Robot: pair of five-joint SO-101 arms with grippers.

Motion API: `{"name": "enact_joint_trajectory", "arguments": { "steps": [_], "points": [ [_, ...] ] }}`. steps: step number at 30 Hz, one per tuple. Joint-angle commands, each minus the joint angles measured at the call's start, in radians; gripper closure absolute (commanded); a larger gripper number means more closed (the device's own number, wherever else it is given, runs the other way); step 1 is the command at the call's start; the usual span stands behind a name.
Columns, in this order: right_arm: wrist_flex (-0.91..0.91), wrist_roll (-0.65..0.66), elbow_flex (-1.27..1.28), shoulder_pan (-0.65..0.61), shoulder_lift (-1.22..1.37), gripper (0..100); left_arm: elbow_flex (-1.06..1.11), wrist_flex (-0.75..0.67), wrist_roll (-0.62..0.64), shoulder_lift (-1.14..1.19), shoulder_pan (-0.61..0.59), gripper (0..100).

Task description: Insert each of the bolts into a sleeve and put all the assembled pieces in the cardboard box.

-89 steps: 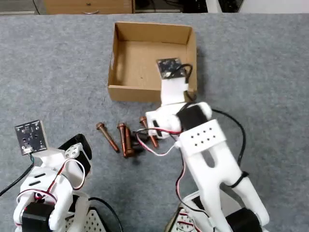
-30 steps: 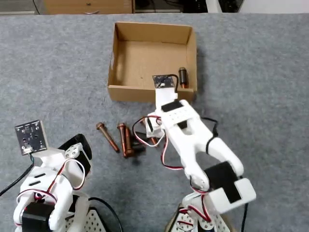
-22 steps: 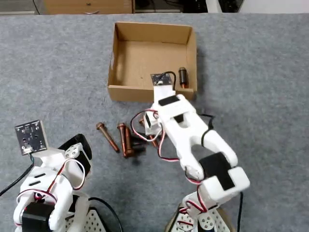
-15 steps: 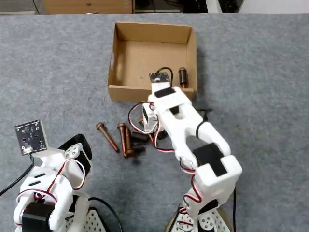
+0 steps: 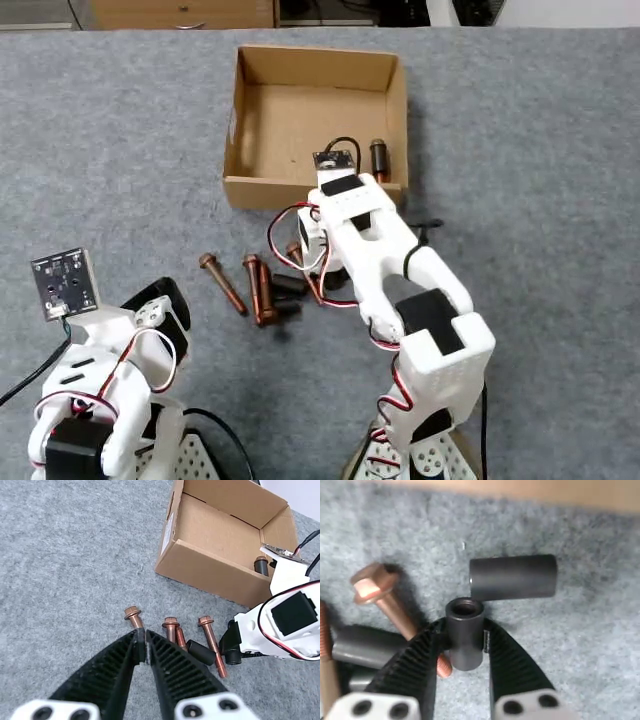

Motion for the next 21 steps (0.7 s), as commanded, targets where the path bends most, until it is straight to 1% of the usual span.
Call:
{"name": "enact_joint_trajectory", "arguments": {
  "steps": [1,7,10,13,16,19,21],
  "points": [
    [0.049,0.012,-0.005,-0.01,-0.068,99.7,-0.014,-0.003,-0.005,-0.015,-0.008,98],
    [0.161,0.012,-0.05,-0.005,-0.312,99.7,-0.038,-0.021,0.0,-0.008,-0.009,98],
    [0.206,0.012,-0.076,-0.005,-0.44,99.7,-0.028,-0.078,0.043,-0.008,-0.009,98],
    [0.222,0.011,-0.097,0.005,-0.562,99.7,-0.028,-0.106,0.114,0.004,0.0,98],
    [0.218,0.011,-0.102,0.047,-0.679,99.7,-0.035,-0.14,0.14,0.084,0.002,98],
    [0.215,0.011,-0.102,0.097,-0.759,99.7,-0.068,-0.161,0.147,0.229,0.058,98],
    [0.215,0.011,-0.102,0.131,-0.785,99.7,-0.121,-0.158,0.207,0.346,0.101,98]
  ]
}}
